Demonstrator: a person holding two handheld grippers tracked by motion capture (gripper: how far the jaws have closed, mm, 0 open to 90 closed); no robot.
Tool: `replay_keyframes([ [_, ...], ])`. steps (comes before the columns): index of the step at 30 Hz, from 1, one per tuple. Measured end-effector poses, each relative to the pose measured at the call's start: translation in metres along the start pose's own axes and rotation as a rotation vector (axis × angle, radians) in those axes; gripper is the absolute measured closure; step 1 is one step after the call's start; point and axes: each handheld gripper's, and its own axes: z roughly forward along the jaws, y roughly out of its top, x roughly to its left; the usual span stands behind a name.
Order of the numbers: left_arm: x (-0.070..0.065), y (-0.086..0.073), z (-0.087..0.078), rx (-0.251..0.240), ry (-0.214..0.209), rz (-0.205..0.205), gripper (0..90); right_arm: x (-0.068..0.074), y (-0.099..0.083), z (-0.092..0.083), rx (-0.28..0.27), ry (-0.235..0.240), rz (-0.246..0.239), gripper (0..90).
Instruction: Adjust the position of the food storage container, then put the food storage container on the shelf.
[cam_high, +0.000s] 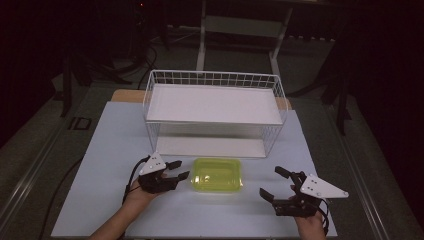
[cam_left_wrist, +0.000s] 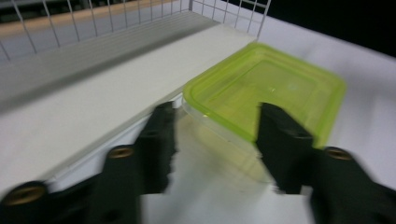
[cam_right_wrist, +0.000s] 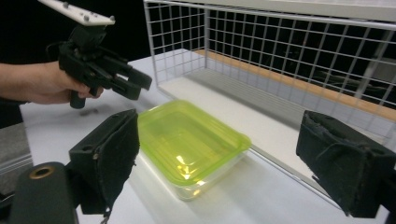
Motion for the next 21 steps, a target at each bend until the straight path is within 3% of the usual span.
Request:
replay_keyframes([
  [3,-0.002,0.003,-0.007,-0.019,-0.036,-0.013,22.9,0.002,0.0,0.003,0.006,-0.004,0.003,11.9],
  [7,-0.007,0.012,-0.017,-0.028,-0.09,-0.076,1.8,0.003,0.002,0.006,0.016,0.003,0.007,11.1],
  [11,-0.012,0.018,-0.023,-0.043,-0.08,-0.061,1.8,0.005,0.004,0.008,0.008,-0.011,0.011,11.2],
  [12,-0.017,0.027,-0.028,-0.045,-0.108,-0.015,1.8,0.007,0.008,0.008,0.004,-0.031,-0.013,14.6],
  [14,-0.019,0.031,-0.031,-0.062,-0.103,-0.001,1.9,0.008,0.013,0.01,-0.007,-0.032,-0.016,14.5],
  [16,-0.02,0.035,-0.031,-0.054,-0.1,-0.001,2.5,0.008,0.015,0.012,0.005,-0.013,0.01,14.6],
  [17,-0.02,0.037,-0.031,-0.049,-0.097,-0.005,2.9,0.006,0.02,0.018,0.055,0.021,0.045,15.2],
  [18,-0.02,0.039,-0.03,-0.043,-0.096,0.0,2.9,0.006,0.021,0.02,0.068,0.022,0.059,17.8],
  [21,-0.02,0.044,-0.024,-0.029,-0.101,-0.03,2.9,0.006,0.026,0.03,0.087,0.006,0.013,18.1],
])
